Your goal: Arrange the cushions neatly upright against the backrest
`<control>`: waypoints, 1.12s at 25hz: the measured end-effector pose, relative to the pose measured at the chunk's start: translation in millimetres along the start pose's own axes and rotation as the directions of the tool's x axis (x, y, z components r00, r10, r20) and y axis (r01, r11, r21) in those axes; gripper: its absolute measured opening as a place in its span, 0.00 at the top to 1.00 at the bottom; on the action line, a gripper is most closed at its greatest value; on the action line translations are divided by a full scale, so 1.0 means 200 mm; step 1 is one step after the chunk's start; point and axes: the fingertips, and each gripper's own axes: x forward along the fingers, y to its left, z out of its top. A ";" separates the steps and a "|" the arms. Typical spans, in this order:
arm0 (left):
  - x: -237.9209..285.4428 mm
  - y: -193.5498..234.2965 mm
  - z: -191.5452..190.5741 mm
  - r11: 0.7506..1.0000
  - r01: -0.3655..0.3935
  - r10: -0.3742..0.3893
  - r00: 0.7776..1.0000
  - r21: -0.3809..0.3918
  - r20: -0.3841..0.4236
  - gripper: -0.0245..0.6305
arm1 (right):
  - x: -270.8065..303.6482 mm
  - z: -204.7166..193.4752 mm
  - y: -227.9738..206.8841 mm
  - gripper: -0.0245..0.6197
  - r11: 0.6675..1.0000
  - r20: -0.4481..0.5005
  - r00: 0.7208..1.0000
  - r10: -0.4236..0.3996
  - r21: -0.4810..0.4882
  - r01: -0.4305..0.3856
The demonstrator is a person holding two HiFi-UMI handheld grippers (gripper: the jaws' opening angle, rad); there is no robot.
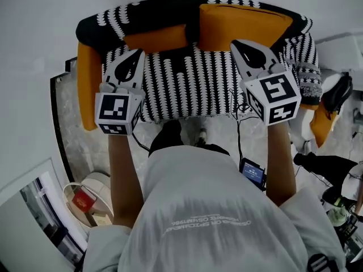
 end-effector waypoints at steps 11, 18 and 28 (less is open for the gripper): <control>-0.37 -0.52 0.22 0.996 -0.092 0.091 0.993 0.010 0.073 0.93 | -0.72 -0.08 -0.02 0.95 0.998 0.135 0.990 -0.052 -0.022 0.055; -0.58 -0.76 0.26 0.994 -0.105 0.102 0.991 0.033 0.084 0.93 | -1.01 -0.12 0.03 0.95 0.996 0.191 0.979 -0.077 -0.020 0.082; -0.81 -0.96 0.36 0.992 -0.116 0.107 0.985 0.056 0.135 0.93 | -1.25 -0.12 0.19 0.96 0.995 0.227 0.971 -0.071 -0.047 0.084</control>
